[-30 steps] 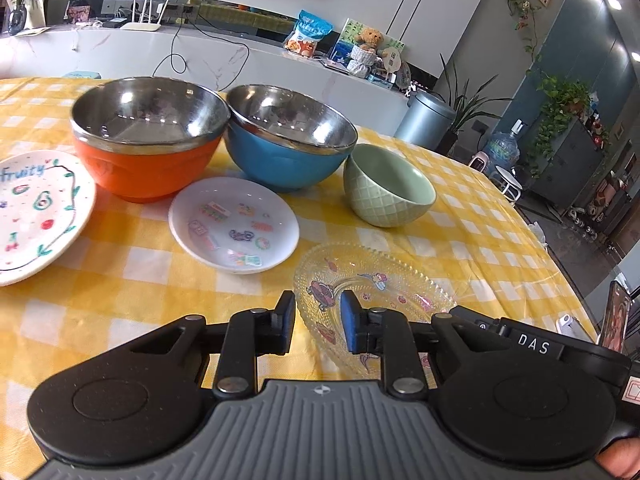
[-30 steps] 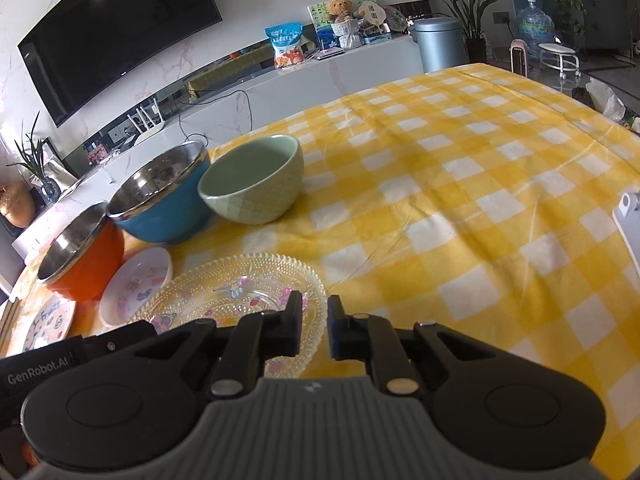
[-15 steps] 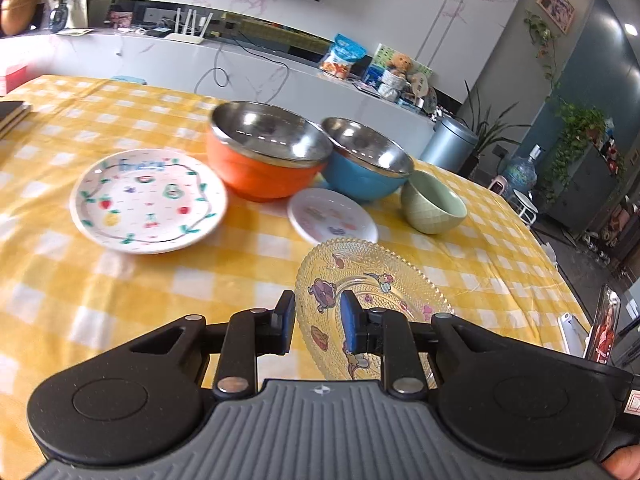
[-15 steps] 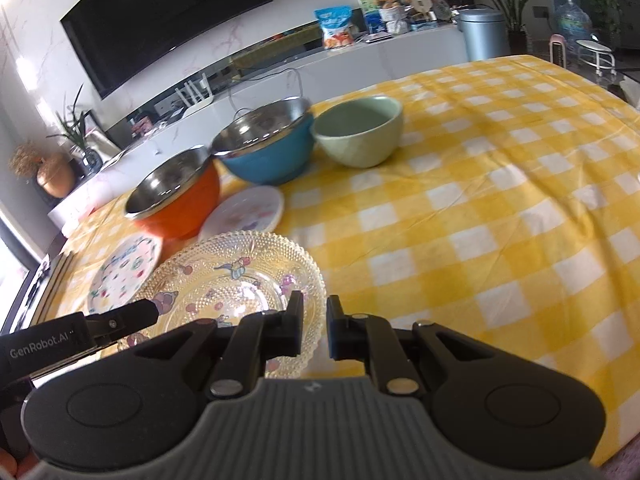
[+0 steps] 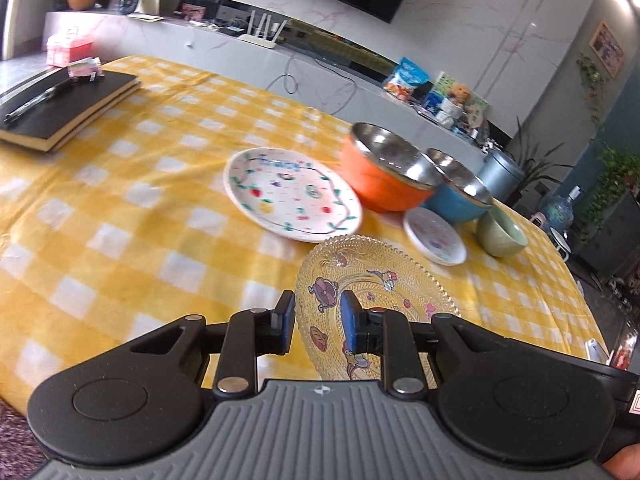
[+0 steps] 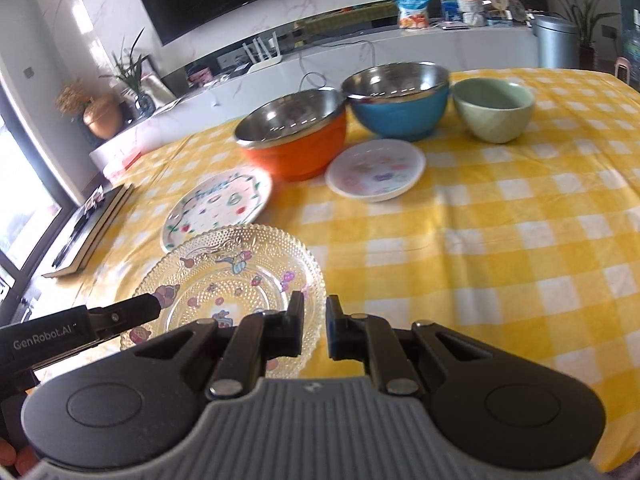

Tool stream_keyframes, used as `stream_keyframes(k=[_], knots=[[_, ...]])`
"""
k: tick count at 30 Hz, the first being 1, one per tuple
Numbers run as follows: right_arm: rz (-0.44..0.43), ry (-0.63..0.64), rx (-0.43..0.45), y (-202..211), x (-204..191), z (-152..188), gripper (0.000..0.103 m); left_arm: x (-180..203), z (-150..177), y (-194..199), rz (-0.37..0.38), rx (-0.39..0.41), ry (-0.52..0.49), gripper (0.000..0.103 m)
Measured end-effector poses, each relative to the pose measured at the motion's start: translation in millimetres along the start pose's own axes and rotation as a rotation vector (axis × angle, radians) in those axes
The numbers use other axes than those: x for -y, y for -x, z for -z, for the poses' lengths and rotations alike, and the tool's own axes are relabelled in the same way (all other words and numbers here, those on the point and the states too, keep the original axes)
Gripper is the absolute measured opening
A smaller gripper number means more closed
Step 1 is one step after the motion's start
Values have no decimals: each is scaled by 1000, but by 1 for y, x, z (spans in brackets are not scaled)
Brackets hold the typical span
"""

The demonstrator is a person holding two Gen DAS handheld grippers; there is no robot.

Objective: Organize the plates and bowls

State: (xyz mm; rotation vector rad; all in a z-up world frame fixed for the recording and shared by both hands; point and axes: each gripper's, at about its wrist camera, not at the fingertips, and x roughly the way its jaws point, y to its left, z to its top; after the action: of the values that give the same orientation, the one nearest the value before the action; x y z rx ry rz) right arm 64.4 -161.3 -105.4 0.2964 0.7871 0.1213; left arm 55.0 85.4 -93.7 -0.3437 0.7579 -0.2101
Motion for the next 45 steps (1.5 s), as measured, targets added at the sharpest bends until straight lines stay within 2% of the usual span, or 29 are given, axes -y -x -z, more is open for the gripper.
stream_keyframes(k=[6, 16, 22, 31, 32, 34, 35, 38, 39, 43, 45], knots=[[-10, 51, -37, -11, -24, 6, 8, -21, 1, 1, -34, -27, 28, 27], [6, 51, -81, -24, -23, 12, 8, -24, 9, -5, -53, -48, 4, 27], [6, 62, -66, -21, -25, 14, 7, -23, 13, -10, -82, -81, -9, 27], [-3, 67, -61, -20, -25, 15, 12, -20, 14, -9, -106, -71, -36, 27], [-5, 66, -57, -18, -24, 15, 13, -20, 13, -7, -110, -63, -41, 30], [1, 74, -40, -14, -24, 15, 22, -20, 11, -3, -121, -49, -37, 36], [4, 78, -30, -12, -24, 14, 30, -20, 9, -1, -123, -42, -33, 39], [-1, 83, -1, -5, -23, 12, 35, -17, 3, 6, -124, -12, -37, 48], [-5, 84, 11, -2, -22, 11, 39, -15, 0, 9, -126, -1, -45, 51], [-7, 107, 56, 6, -24, 5, 58, -8, -11, 16, -146, 39, -88, 53], [1, 117, 92, 10, -26, 2, 75, -8, -17, 19, -156, 57, -93, 53]])
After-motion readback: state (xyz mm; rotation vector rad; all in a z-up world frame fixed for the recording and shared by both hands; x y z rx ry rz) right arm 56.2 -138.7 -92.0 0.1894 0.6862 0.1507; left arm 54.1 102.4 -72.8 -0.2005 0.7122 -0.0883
